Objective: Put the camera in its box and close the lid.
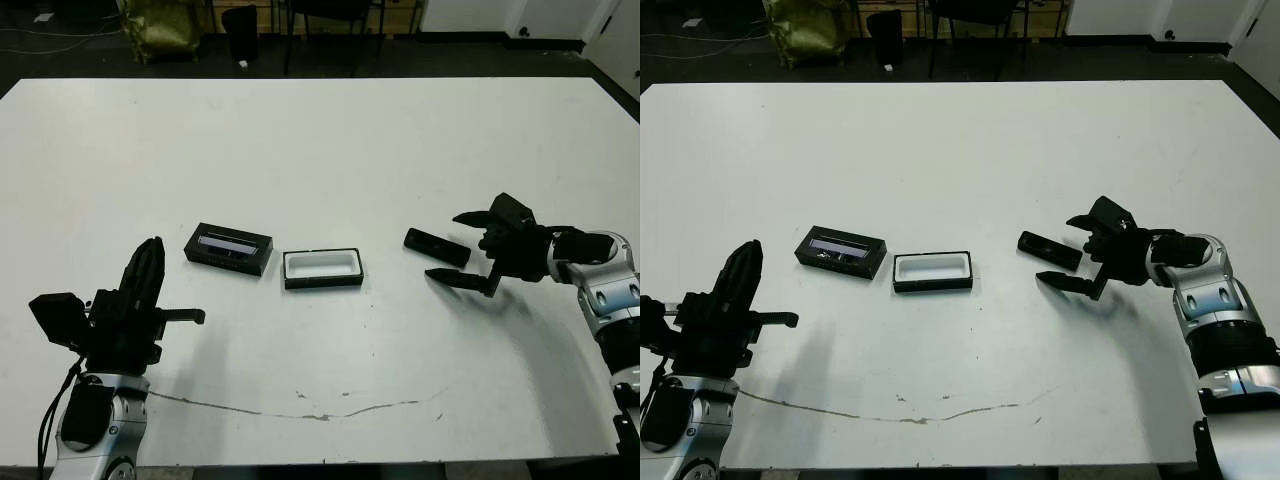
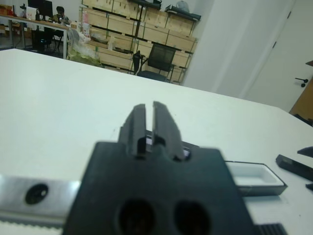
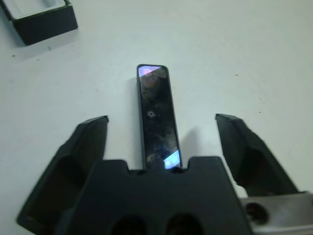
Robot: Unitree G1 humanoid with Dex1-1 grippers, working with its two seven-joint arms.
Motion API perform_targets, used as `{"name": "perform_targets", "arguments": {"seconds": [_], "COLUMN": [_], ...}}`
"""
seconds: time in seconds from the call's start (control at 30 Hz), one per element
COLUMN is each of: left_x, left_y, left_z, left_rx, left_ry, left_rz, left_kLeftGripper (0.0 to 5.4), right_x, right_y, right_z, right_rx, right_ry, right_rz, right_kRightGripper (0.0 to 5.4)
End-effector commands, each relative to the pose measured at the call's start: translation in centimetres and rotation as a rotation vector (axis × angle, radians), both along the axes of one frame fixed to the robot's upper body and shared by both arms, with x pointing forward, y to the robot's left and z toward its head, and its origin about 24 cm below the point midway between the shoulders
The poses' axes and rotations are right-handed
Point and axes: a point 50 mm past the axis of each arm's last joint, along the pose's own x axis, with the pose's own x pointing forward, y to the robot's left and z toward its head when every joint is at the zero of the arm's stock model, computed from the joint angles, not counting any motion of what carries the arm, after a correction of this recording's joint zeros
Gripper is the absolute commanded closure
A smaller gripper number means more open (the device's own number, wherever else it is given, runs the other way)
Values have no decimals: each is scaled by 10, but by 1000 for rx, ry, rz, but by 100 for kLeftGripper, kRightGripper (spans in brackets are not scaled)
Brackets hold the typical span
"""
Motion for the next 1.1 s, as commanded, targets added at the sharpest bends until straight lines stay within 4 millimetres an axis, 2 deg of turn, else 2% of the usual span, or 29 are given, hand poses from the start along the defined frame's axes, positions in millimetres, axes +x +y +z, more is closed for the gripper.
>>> {"name": "perform_targets", "arguments": {"seconds": [0.03,0.13,0.37,0.53,0.67,0.93,1.1], "left_x": [-2,-2,-3,-3,-2,-1,-1], "left_y": [2,2,2,2,3,1,1], "left_z": [-4,-5,-4,-3,-3,-2,-2], "left_rx": [14,6,5,18,16,15,30], "left_ry": [29,33,44,41,41,39,36], "left_rz": [3,3,15,16,21,24,19], "left_kLeftGripper": [540,540,540,540,540,540,540], "right_x": [-4,-6,-8,-11,-12,-8,6], "right_y": [1,2,5,8,10,9,14], "right_z": [-21,-31,-54,-62,-65,-54,-20], "right_rx": [-19,10,50,-18,13,37,145], "right_ry": [46,71,265,291,374,330,218], "right_rz": [-42,-86,-209,-131,-101,-63,-63], "right_kRightGripper": [133,199,346,443,454,454,456]}}
